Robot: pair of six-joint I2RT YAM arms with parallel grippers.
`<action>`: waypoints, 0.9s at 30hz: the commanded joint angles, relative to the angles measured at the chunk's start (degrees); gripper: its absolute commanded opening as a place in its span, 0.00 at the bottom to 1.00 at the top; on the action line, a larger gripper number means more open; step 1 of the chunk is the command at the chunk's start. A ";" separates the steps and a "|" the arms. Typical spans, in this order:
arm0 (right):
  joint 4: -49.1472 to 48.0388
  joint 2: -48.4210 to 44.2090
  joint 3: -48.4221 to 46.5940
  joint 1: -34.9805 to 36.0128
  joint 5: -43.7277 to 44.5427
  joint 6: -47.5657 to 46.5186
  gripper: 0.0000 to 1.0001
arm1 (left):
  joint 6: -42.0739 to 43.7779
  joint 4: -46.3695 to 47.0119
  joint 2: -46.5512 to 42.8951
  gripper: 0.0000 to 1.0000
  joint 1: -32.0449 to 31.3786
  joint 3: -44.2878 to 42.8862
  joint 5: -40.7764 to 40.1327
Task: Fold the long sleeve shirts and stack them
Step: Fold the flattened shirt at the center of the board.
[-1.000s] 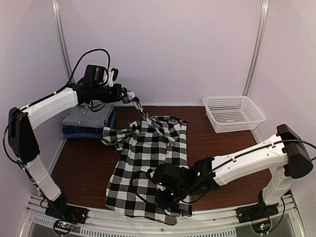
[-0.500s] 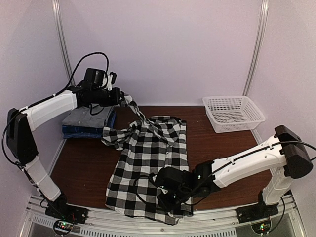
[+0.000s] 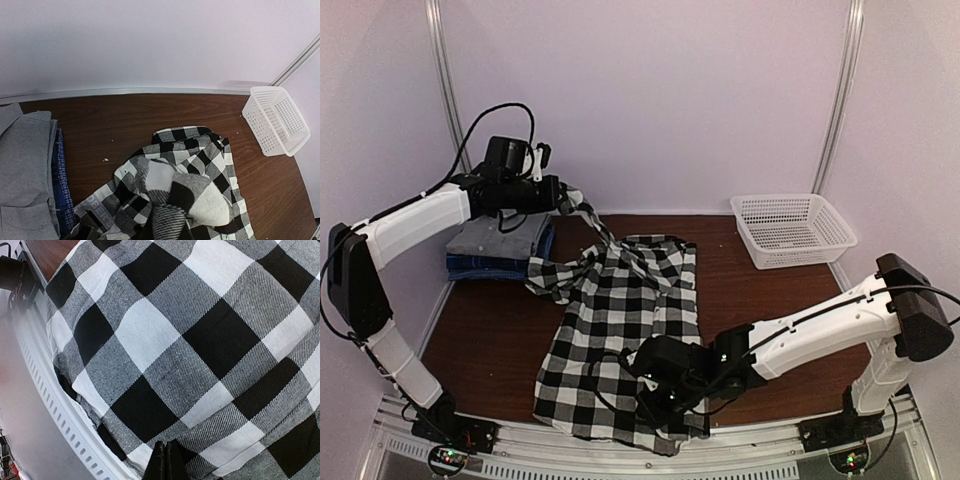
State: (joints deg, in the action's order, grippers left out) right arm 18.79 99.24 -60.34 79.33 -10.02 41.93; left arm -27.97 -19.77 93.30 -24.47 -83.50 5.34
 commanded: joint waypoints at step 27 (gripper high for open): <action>-12.60 -18.34 5.35 -37.75 -1.36 -4.40 0.45 | 1.91 4.31 -3.09 0.00 0.04 3.74 0.81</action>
State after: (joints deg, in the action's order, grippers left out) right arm 12.10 77.56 -54.59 44.36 -7.86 38.70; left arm -26.24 -17.69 93.36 -24.47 -79.85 11.18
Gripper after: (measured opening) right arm 0.491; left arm 0.039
